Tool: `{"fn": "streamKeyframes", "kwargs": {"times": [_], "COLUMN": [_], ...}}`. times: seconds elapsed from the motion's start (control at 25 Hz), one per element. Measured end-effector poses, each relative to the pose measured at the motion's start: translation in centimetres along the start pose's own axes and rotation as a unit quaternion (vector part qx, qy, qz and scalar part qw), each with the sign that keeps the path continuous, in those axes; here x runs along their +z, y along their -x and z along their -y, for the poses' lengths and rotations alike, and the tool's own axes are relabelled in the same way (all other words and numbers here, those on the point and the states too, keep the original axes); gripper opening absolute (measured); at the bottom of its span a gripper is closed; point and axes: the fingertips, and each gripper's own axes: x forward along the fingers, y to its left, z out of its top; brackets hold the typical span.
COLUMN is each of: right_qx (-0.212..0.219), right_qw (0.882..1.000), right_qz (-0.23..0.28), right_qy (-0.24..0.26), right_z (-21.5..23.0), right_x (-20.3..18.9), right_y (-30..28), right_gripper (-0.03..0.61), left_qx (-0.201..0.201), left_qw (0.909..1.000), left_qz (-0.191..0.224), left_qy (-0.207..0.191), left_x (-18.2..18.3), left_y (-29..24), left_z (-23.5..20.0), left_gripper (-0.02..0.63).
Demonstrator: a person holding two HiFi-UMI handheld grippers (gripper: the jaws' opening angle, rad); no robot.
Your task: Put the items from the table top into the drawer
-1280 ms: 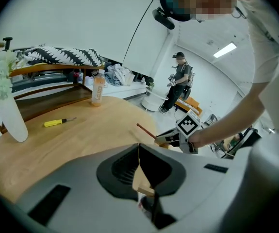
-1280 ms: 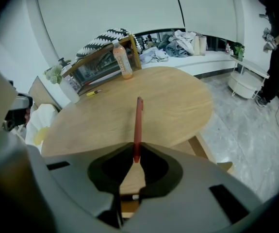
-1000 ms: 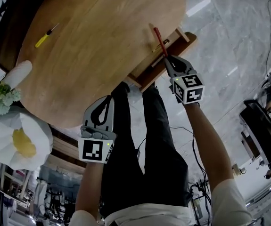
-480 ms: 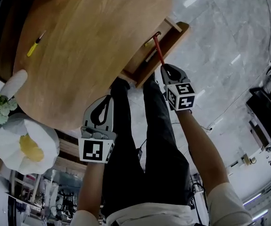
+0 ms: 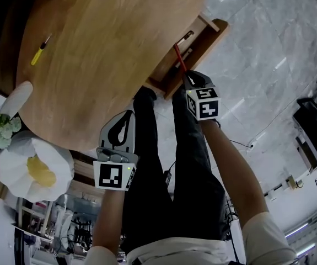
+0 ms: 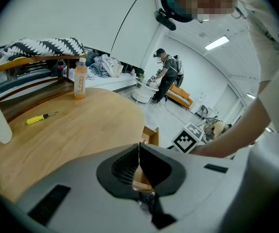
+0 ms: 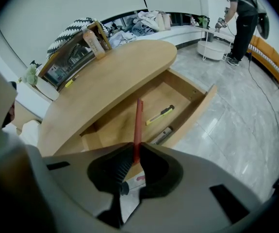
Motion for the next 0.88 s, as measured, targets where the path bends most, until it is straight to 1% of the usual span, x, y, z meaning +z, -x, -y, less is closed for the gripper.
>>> {"fn": "streamKeyframes", "kwargs": {"times": [0.32,0.44,0.52,0.72,0.88], "right_qx": [0.014,0.022,0.03,0.05,0.057], "right_qw": [1.0,0.999,0.999,0.998,0.998], "right_qz": [-0.02,-0.026,-0.023,-0.014,-0.016], "right_qy": [0.01,0.018,0.022,0.022,0.031], "right_z": [-1.8,-2.5,-2.9,-4.1,-4.9], "right_x": [0.4,0.2,0.3,0.5,0.5], "right_y": [-2.4,-2.6,-2.4,-1.4,-0.6], "right_gripper": [0.062,0.083,0.109,0.109,0.109], "left_qx": [0.006,0.009,0.013,0.028,0.035], "left_qw": [1.0,0.9999,0.9998,0.9987,0.9964], "left_qz": [-0.001,-0.005,-0.008,-0.014,-0.03], "left_qy": [0.003,-0.004,-0.011,-0.04,-0.07], "left_x": [-0.1,-0.3,-0.2,0.3,0.4], "left_y": [0.3,0.4,0.6,1.0,1.2], "left_z": [-2.1,-3.0,-3.8,-6.5,-8.4], "left_gripper": [0.021,0.021,0.021,0.021,0.021]}}
